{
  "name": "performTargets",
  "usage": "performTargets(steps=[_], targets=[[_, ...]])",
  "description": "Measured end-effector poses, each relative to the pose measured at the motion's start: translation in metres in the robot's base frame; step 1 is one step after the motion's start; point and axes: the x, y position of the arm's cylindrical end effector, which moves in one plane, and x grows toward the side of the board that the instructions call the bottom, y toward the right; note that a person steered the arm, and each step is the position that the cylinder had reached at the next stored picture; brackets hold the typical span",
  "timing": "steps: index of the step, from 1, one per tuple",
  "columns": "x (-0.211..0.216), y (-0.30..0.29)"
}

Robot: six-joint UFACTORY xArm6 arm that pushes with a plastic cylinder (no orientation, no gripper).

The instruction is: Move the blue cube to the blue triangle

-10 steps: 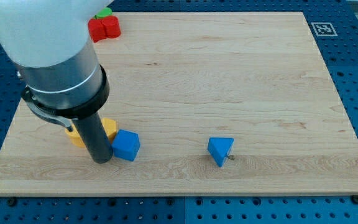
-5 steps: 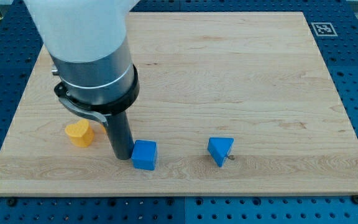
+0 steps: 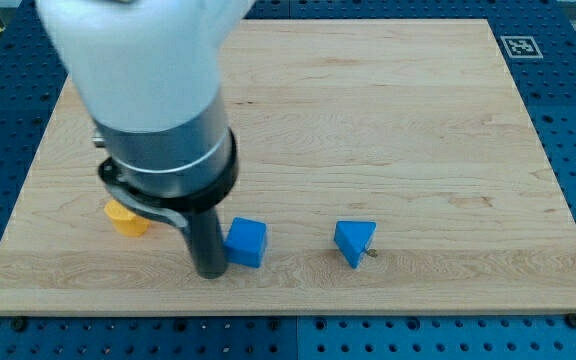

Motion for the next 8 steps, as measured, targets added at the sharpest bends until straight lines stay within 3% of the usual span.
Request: performTargets(steps=[2,4,5,8], targets=[[-0.002,0.056],[-0.006,0.009],[-0.045,0.004],[-0.054,0.031]])
